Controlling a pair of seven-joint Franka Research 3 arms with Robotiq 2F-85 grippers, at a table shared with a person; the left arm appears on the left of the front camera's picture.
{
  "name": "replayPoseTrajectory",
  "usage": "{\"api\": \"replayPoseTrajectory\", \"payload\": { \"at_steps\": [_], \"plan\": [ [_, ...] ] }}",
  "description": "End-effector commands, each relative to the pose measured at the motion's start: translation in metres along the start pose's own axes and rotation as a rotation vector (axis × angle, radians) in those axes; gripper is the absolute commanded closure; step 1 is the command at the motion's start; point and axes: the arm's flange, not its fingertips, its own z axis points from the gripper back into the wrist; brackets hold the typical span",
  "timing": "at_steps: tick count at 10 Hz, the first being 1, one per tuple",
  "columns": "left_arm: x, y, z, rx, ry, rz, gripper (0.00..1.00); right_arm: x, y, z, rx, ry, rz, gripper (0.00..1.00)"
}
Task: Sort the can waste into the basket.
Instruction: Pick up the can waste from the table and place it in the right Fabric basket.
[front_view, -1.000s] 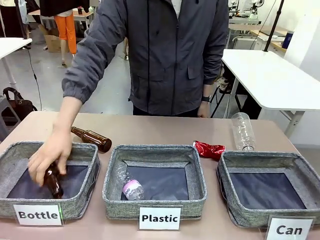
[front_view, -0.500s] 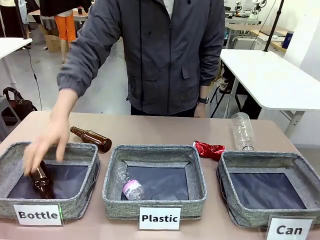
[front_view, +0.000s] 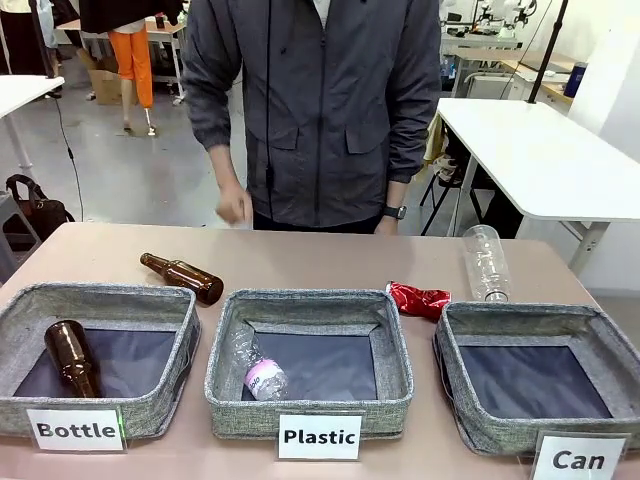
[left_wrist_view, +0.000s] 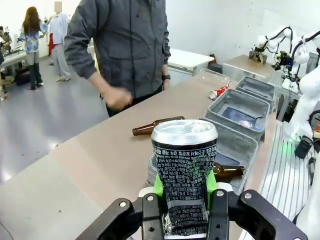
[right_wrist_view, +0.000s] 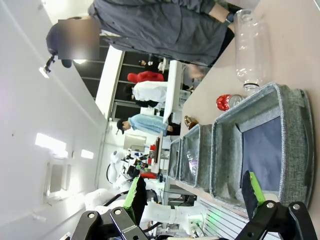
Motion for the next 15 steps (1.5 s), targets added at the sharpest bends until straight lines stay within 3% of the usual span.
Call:
{"api": "replayPoseTrajectory", "payload": {
  "at_steps": [1,4,6,8,11,13,14,15],
  "plan": [
    [0.016,0.007,-0.004,-0.020,0.002,-0.029,0.66,0.001,0.002,0.000,0.017,-0.014,0.029,0.00],
    [0.099,0.029,-0.095,-0.098,0.131,-0.089,0.66,0.001,0.002,0.000,0.017,-0.014,0.029,0.00],
    [0.174,0.023,-0.205,-0.215,0.275,-0.196,0.66,0.001,0.002,0.000,0.017,-0.014,0.029,0.00],
    [0.224,0.001,-0.310,-0.343,0.389,-0.280,0.66,0.001,0.002,0.000,0.017,-0.014,0.029,0.00],
    [0.268,-0.067,-0.471,-0.525,0.572,-0.297,0.66,0.001,0.002,0.000,0.017,-0.014,0.029,0.00],
    [0.279,-0.124,-0.567,-0.479,0.627,-0.189,0.66,0.000,0.000,0.000,0.001,-0.001,0.001,0.00],
    [0.276,-0.159,-0.616,-0.470,0.732,-0.279,0.66,-0.001,0.002,0.015,-0.025,-0.005,0.029,0.00],
    [0.270,-0.193,-0.656,-0.492,0.773,-0.280,0.66,-0.003,0.002,0.029,-0.049,0.019,0.011,0.00]
  ]
}}
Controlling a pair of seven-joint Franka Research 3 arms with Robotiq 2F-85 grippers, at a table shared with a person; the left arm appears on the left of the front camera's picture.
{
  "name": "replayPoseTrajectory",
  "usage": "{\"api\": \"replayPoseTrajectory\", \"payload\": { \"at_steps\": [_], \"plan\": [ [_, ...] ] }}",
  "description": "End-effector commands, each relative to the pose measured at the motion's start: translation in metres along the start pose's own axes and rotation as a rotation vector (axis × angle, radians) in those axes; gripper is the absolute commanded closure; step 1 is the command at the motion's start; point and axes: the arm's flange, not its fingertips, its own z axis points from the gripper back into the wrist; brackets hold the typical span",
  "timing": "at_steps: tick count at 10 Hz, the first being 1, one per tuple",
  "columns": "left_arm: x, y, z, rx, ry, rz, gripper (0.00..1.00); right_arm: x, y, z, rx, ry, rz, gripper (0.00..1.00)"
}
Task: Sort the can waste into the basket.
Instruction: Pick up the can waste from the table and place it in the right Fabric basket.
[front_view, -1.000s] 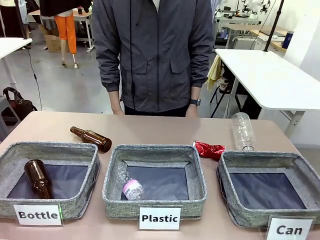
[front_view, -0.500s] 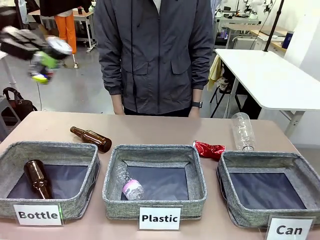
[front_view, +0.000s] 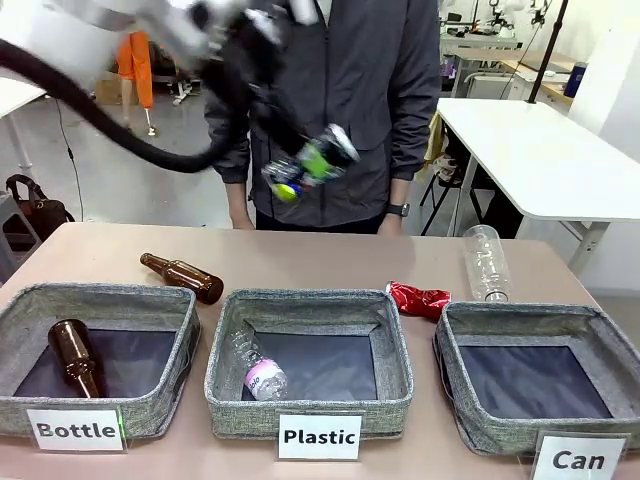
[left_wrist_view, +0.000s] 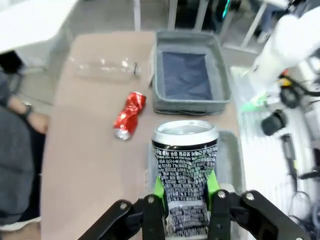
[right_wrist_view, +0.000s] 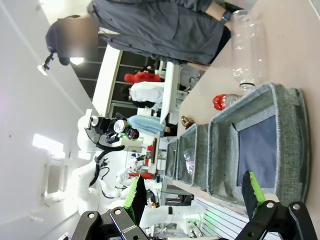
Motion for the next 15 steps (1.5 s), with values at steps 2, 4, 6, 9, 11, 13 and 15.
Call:
{"api": "replayPoseTrajectory", "payload": {
  "at_steps": [2,4,6,9,11,13,15],
  "plan": [
    [0.071,-0.004,-0.097,-0.038,0.128,-0.003,0.66,-0.008,0.008,0.050,-0.042,0.057,0.000,0.00],
    [0.107,-0.014,-0.173,-0.045,0.112,-0.050,0.66,-0.017,0.013,0.078,-0.034,0.067,-0.001,0.00],
    [0.129,-0.018,-0.226,-0.045,0.087,-0.075,0.66,-0.012,0.010,0.046,-0.043,0.044,-0.003,0.00],
    [0.136,-0.022,-0.280,-0.081,0.096,-0.048,0.66,-0.012,0.010,0.046,-0.043,0.044,-0.003,0.00],
    [0.138,-0.014,-0.298,-0.102,0.092,-0.040,0.66,-0.012,0.010,0.046,-0.043,0.044,-0.003,0.00],
    [0.132,-0.009,-0.304,-0.179,0.114,-0.112,0.66,-0.012,0.010,0.046,-0.043,0.044,-0.003,0.00],
    [0.126,-0.012,-0.303,-0.260,0.151,-0.204,0.66,-0.012,0.010,0.046,-0.043,0.044,-0.003,0.00]
  ]
}}
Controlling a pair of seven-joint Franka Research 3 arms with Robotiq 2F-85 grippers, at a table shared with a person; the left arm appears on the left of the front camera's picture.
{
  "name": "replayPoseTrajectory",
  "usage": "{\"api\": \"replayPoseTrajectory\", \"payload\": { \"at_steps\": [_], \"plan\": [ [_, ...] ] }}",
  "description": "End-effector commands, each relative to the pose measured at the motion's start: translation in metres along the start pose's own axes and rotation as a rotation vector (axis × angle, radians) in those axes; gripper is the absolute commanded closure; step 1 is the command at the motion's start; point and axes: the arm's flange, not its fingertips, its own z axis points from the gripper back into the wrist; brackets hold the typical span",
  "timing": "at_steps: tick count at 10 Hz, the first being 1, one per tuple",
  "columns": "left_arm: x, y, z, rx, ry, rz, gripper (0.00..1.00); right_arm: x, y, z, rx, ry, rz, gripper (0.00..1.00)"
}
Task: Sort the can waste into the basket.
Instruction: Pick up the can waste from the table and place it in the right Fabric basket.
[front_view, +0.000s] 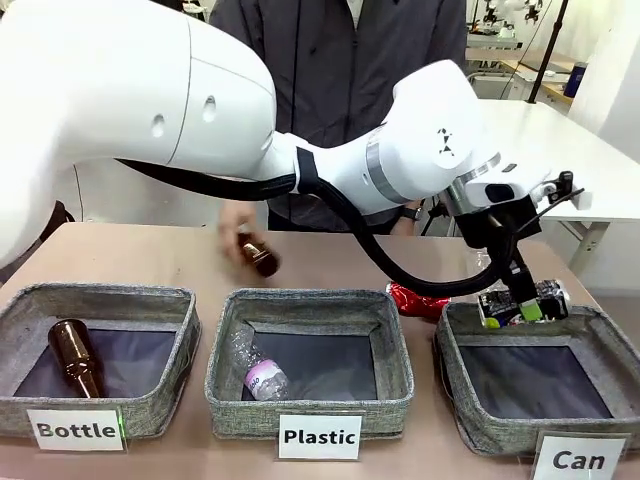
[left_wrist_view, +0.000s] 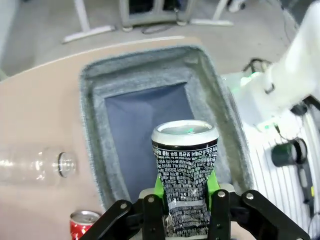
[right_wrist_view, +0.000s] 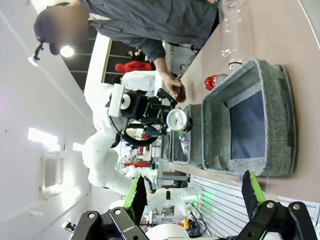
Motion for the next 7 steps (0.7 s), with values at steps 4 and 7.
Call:
{"api": "replayPoseTrajectory", "payload": {
  "at_steps": [4,7],
  "plan": [
    [0.0068,-0.0064,0.0095,-0.054,-0.016,-0.077,0.03,0.0001,0.0003,-0.0013,-0.002,-0.023,0.010,0.00],
    [0.0063,-0.0031,0.0139,-0.041,-0.033,-0.057,0.00,0.0001,0.0003,-0.0013,-0.002,-0.023,0.010,0.00]
  ]
}}
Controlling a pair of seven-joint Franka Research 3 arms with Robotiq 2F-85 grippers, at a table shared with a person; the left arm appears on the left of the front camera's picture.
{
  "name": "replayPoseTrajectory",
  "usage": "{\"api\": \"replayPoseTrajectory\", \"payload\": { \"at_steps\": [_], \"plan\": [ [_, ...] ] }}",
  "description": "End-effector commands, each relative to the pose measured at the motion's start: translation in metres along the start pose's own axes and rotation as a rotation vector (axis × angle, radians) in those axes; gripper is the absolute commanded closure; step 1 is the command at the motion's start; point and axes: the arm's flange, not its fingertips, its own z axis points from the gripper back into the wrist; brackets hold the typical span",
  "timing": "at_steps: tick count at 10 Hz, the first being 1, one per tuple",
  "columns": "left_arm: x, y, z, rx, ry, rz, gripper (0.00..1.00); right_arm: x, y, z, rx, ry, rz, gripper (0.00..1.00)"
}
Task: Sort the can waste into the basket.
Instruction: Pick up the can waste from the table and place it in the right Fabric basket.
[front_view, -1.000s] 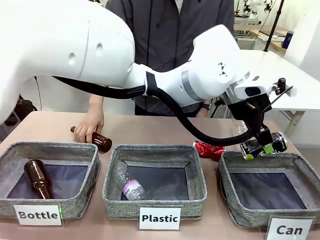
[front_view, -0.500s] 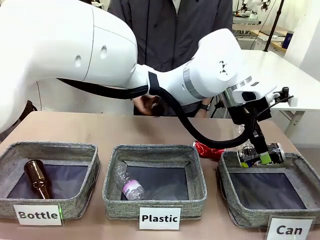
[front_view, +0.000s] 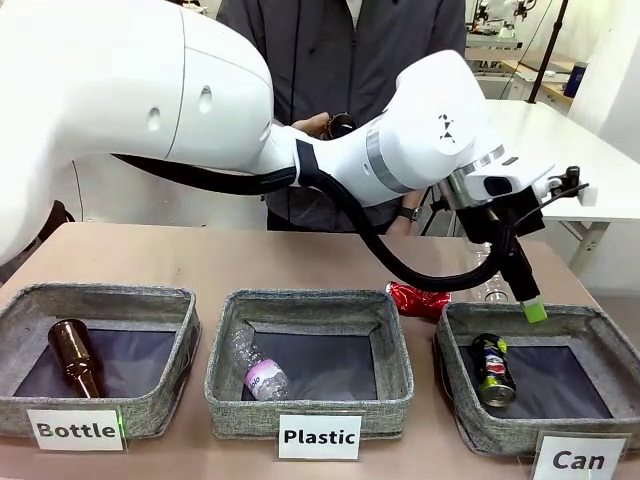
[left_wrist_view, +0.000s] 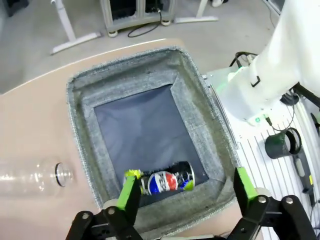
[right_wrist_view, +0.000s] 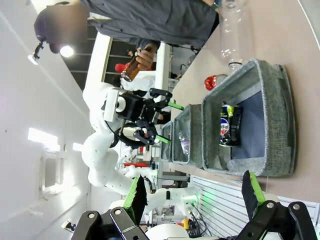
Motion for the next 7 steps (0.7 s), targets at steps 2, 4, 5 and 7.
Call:
{"api": "replayPoseTrajectory", "payload": {
  "at_steps": [2,4,5,7],
  "plan": [
    [0.000,-0.002,0.018,-0.026,-0.021,0.048,0.00,0.000,0.000,-0.001,-0.002,-0.023,0.010,0.00],
    [-0.022,-0.018,0.076,-0.031,0.041,0.105,0.00,0.000,0.000,-0.001,-0.002,-0.023,0.010,0.00],
    [-0.031,-0.025,0.102,0.030,0.014,0.105,0.00,0.000,0.000,-0.001,-0.002,-0.023,0.010,0.00],
    [-0.043,-0.028,0.122,0.036,-0.028,0.134,0.00,0.000,0.000,-0.001,-0.002,-0.023,0.010,0.00]
  ]
}}
